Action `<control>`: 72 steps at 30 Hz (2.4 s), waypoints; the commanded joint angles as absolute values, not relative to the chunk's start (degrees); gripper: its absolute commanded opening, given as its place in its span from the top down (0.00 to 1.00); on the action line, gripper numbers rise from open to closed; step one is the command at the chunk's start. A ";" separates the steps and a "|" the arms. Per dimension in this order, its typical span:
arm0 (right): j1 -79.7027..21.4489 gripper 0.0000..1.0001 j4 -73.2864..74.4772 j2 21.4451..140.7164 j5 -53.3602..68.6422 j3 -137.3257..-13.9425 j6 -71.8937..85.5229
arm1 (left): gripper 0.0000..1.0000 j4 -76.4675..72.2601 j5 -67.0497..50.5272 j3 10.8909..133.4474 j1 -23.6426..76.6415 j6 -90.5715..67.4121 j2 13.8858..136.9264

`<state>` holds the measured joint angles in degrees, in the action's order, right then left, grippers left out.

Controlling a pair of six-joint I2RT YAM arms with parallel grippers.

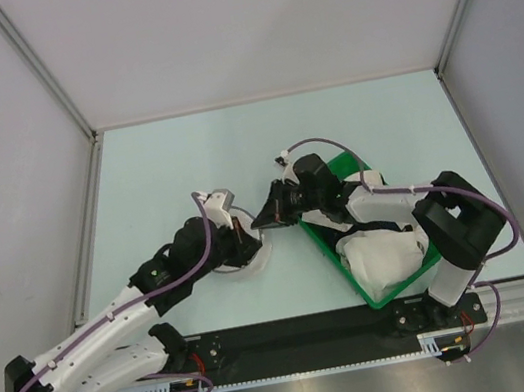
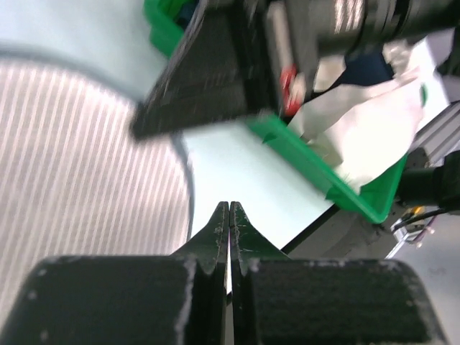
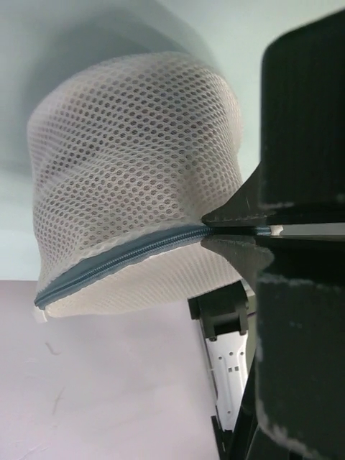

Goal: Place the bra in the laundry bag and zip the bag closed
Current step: Zip the zipper on the laundry bag.

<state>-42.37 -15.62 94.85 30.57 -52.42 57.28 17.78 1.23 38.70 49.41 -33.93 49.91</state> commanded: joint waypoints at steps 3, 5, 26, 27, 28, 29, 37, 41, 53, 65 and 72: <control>-35.09 1.00 -18.55 99.48 37.60 -57.99 51.79 | 1.00 28.44 8.93 36.83 49.22 -34.54 44.84; -33.41 1.00 -17.23 101.59 42.24 -59.84 49.84 | 1.00 33.11 12.55 37.35 48.96 -35.68 42.99; -41.30 1.00 -29.71 82.02 12.50 -37.45 87.71 | 0.56 5.90 -12.93 32.00 51.42 -41.30 49.64; -41.92 1.00 -29.01 80.70 10.65 -36.40 88.85 | 0.57 6.32 -11.79 31.73 51.33 -42.09 50.70; -42.71 1.00 -27.18 79.64 7.24 -36.04 89.21 | 0.58 7.46 -9.95 32.08 51.24 -42.71 51.76; -43.24 1.00 -26.38 77.28 5.99 -35.60 89.82 | 0.62 11.47 -7.84 32.69 51.15 -43.06 52.99; -51.41 1.00 -24.95 72.07 -9.83 -29.54 100.44 | 0.63 5.65 -7.09 32.70 47.11 -36.75 52.41; -52.38 1.00 -26.81 73.04 -13.00 -30.84 103.00 | 0.56 0.18 -11.25 30.59 47.29 -37.17 50.98; -54.93 1.00 -29.27 77.08 -14.59 -34.01 108.54 | 0.41 -8.34 -5.72 25.14 47.46 -40.34 47.99; -56.34 1.00 -27.60 77.69 -14.85 -36.74 109.34 | 0.33 -17.75 -0.53 22.77 47.46 -41.75 49.75; -57.13 1.00 -28.12 77.96 -14.85 -36.65 110.13 | 0.34 -26.35 5.44 19.08 47.46 -41.31 47.90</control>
